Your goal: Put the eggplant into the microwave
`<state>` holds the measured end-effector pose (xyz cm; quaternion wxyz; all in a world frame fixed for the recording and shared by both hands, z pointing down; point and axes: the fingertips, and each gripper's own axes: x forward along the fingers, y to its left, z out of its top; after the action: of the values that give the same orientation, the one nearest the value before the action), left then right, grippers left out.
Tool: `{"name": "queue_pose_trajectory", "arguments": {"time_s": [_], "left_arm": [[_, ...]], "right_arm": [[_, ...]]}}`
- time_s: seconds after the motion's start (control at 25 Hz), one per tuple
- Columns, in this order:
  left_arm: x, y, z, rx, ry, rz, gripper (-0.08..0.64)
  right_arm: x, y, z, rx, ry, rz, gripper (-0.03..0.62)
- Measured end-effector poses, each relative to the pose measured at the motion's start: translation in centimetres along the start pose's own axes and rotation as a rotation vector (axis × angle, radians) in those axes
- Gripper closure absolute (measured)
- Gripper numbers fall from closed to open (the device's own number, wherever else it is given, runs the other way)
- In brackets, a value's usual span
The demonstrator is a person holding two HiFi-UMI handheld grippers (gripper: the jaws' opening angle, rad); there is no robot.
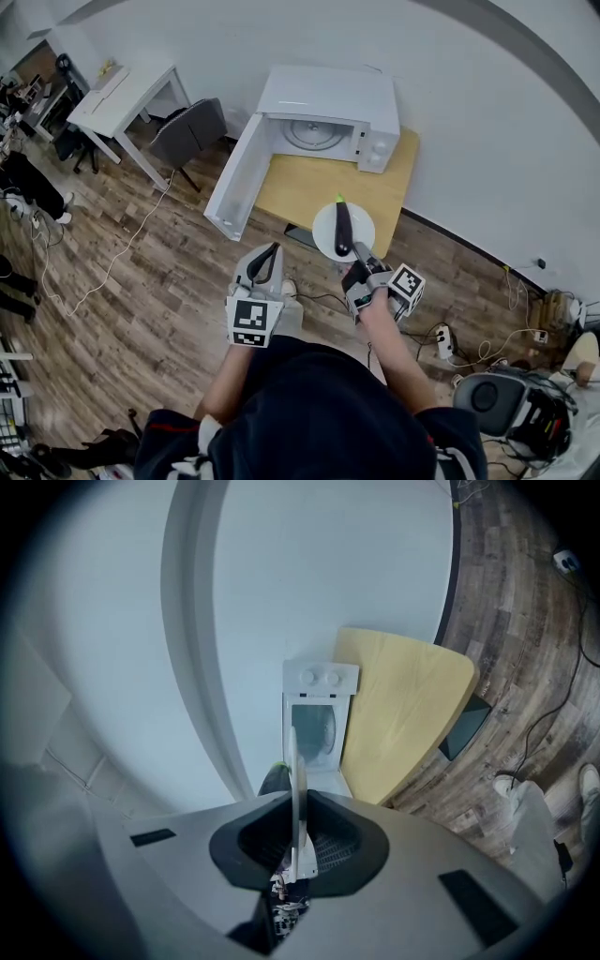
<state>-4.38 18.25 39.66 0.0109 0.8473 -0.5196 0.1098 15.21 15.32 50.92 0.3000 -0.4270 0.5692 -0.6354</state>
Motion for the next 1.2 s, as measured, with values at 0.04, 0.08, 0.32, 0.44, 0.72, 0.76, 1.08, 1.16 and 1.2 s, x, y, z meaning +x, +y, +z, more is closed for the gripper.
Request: {"name": "queue_pose_trajectory", "arguments": {"time_s": [0.04,0.08,0.32,0.44,0.72,0.76,1.08,1.16,1.2], "left_arm": [[0.9,0.7,0.1,-0.002,0.001,-0.001,0.546],[1.9,1.3,0.3,-0.005,0.002,-0.003,0.546],[7.8,5.8,2.0,-0.009,-0.001,-0.024,0.546],[10.0,7.9,2.7,-0.006,-0.007,-0.033,0.546],[15.4,13.3,4.2,-0.001,-0.03,-0.058,0.545],[16.1,13.7,4.3,-0.001,-0.031,-0.065,0.545],[20.0,16.2,4.3,0.013,-0.036,-0.133,0.546],[20.6,16.3,4.0,0.014,-0.03,-0.147,0.546],[20.8,16.3,3.8,0.013,-0.027,-0.154,0.545]], "right_arm": [[1.0,0.2,0.3,0.001,0.001,-0.003,0.563],[2.0,0.4,0.6,0.001,0.002,-0.006,0.563],[8.7,2.5,2.5,0.0,-0.003,-0.024,0.563],[11.6,3.3,3.0,0.0,-0.004,-0.028,0.563],[18.5,5.1,4.1,-0.005,-0.013,-0.033,0.563],[19.2,5.2,4.2,-0.006,-0.014,-0.037,0.563],[22.7,4.9,4.6,-0.008,-0.033,-0.064,0.563],[23.2,4.6,4.8,-0.001,-0.043,-0.069,0.563],[23.3,4.4,4.8,0.001,-0.047,-0.071,0.563]]}}
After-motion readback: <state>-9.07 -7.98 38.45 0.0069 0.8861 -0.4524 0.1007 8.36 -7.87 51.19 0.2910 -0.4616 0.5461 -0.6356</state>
